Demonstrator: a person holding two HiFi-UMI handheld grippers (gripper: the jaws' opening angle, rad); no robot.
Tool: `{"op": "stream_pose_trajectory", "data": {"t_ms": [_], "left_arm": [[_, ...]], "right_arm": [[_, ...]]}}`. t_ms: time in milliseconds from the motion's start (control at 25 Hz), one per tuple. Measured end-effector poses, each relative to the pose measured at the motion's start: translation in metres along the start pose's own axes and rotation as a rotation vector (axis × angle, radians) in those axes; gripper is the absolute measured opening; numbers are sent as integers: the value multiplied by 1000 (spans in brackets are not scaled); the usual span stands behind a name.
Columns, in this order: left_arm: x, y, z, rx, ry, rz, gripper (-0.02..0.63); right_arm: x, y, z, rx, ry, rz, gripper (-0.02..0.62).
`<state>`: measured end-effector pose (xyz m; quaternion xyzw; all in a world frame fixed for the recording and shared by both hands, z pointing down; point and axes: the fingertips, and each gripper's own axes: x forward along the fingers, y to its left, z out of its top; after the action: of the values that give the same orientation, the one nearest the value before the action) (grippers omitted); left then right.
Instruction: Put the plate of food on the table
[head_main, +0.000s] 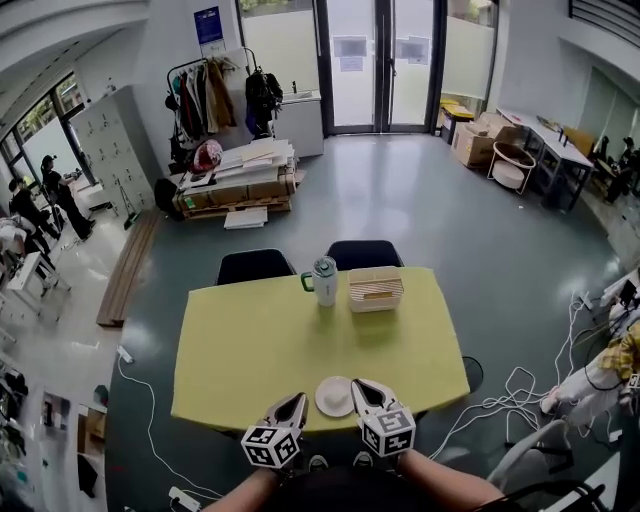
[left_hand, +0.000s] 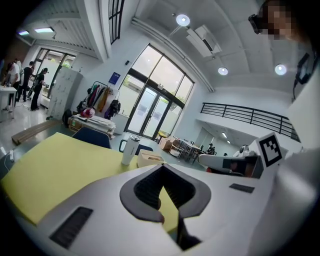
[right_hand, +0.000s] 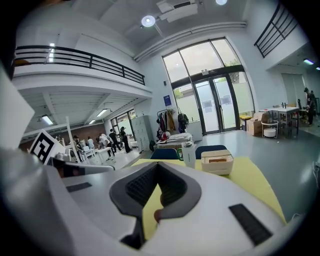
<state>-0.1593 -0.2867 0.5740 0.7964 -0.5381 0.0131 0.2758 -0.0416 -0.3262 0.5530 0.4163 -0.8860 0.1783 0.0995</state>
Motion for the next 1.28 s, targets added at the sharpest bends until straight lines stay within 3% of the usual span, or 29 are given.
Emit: {"op": "stream_pose_trajectory", "data": {"t_ms": [840,1080,1280], "left_arm": [[-5,-21,2,73,-8,-65,8],[-8,-26,10,49,-48,-110,8],[-8,-24,8,38,-36,-102,8]], "right_arm": [[-17,-5,-7,-15,11,-55,11],[-16,-4,-8,-9,19,-59,11],[-15,-3,-9,-17,21,-58,11]]}}
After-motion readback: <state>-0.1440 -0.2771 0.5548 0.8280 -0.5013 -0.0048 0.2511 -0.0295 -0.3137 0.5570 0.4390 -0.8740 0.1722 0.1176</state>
